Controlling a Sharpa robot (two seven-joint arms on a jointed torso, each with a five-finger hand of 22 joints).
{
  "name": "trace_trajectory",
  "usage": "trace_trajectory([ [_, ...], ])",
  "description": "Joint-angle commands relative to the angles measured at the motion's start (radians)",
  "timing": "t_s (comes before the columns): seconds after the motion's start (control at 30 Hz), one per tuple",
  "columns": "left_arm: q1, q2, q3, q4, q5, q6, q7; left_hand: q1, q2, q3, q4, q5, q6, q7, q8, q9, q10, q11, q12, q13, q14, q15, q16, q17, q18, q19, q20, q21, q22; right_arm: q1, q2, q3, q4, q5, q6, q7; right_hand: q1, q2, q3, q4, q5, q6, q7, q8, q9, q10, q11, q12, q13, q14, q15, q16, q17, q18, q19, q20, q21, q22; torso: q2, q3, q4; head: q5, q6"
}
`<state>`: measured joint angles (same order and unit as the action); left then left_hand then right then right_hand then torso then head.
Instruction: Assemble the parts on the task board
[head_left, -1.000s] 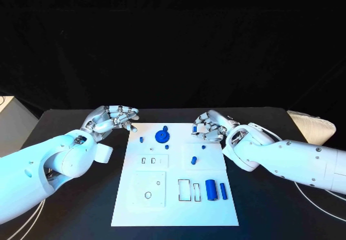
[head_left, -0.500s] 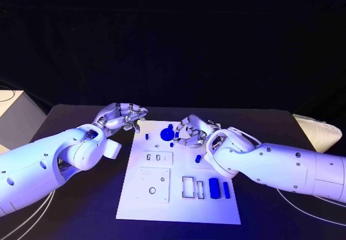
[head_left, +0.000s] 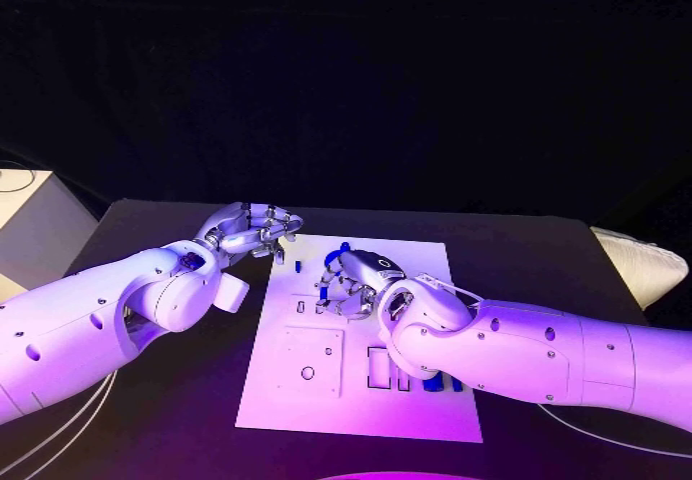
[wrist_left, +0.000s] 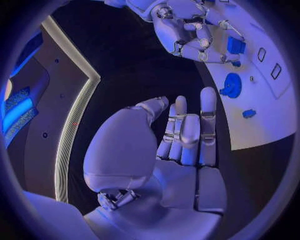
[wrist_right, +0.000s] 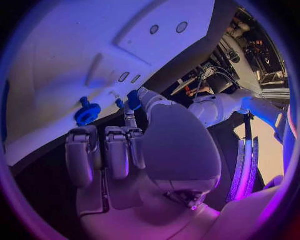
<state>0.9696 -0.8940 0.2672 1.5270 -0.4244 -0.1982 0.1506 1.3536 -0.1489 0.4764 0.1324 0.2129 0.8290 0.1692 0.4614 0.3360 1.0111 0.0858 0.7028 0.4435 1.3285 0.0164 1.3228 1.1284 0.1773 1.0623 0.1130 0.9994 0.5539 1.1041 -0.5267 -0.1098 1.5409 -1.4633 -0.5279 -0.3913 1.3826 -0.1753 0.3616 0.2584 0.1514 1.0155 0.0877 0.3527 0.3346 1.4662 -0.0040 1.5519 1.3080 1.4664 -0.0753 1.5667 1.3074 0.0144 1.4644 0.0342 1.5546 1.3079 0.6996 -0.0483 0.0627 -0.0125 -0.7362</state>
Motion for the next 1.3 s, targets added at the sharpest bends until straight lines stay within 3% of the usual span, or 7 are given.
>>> trace_trajectory([
  [0.03, 0.001, 0.003, 0.001, 0.004, 0.007, 0.004, -0.022, -0.007, -0.001, 0.008, 0.002, -0.003, -0.009, -0.002, 0.009, 0.003, -0.008, -0.002, 0.017, 0.009, 0.013, 0.000, 0.012, 0.013, 0.003, 0.001, -0.001, 0.015, 0.016, -0.010, 0.010, -0.001, -0.010, -0.088, 0.023, -0.045, -0.005, 0.000, 0.005, 0.004, 0.008, 0.014, -0.023, 0.066, 0.056, 0.082, -0.004, -0.005, 0.242, 0.104, 0.002, 0.004, 0.263, -0.011, 0.101, -0.004, 0.002, 0.253, 0.002, 0.0012, 0.0006, 0.004, -0.004],
  [0.37, 0.001, 0.003, 0.001, 0.005, 0.005, 0.012, -0.031, -0.007, -0.003, 0.012, 0.006, -0.003, -0.016, -0.002, 0.019, 0.007, -0.013, -0.003, 0.049, 0.025, 0.025, -0.001, 0.029, 0.033, 0.000, 0.007, -0.002, 0.039, 0.042, -0.034, 0.018, -0.002, -0.014, -0.132, 0.036, -0.059, -0.009, -0.003, 0.006, 0.005, 0.013, 0.013, -0.022, 0.068, 0.056, 0.082, -0.003, -0.005, 0.241, 0.104, 0.003, 0.004, 0.263, -0.011, 0.101, -0.003, 0.001, 0.253, 0.002, 0.0039, -0.0011, 0.009, -0.015],
  [0.77, 0.001, 0.003, 0.001, 0.003, -0.009, 0.023, -0.036, -0.007, -0.004, 0.013, 0.007, -0.003, -0.018, -0.002, 0.020, 0.008, -0.015, -0.003, 0.056, 0.028, 0.030, -0.001, 0.035, 0.041, -0.001, 0.009, -0.002, 0.047, 0.050, -0.046, 0.006, -0.003, 0.001, -0.197, 0.014, -0.077, -0.014, -0.007, 0.007, 0.006, 0.019, 0.012, -0.021, 0.071, 0.056, 0.083, -0.002, -0.005, 0.242, 0.104, 0.004, 0.004, 0.263, -0.011, 0.102, -0.002, 0.003, 0.254, 0.002, 0.0034, -0.0004, 0.016, -0.022],
  [1.3, 0.001, 0.005, 0.001, 0.001, -0.013, 0.036, -0.042, -0.009, -0.005, 0.014, 0.009, -0.004, -0.023, -0.001, 0.022, 0.008, -0.019, -0.002, 0.064, 0.032, 0.033, -0.001, 0.039, 0.046, -0.002, 0.010, -0.001, 0.052, 0.055, -0.054, 0.013, -0.003, -0.019, -0.202, 0.016, -0.082, -0.015, -0.010, 0.007, 0.006, 0.023, 0.011, -0.021, 0.072, 0.056, 0.084, -0.002, -0.004, 0.243, 0.104, 0.004, 0.004, 0.263, -0.011, 0.102, -0.001, 0.002, 0.254, 0.002, 0.0026, -0.0003, 0.013, -0.023],
])
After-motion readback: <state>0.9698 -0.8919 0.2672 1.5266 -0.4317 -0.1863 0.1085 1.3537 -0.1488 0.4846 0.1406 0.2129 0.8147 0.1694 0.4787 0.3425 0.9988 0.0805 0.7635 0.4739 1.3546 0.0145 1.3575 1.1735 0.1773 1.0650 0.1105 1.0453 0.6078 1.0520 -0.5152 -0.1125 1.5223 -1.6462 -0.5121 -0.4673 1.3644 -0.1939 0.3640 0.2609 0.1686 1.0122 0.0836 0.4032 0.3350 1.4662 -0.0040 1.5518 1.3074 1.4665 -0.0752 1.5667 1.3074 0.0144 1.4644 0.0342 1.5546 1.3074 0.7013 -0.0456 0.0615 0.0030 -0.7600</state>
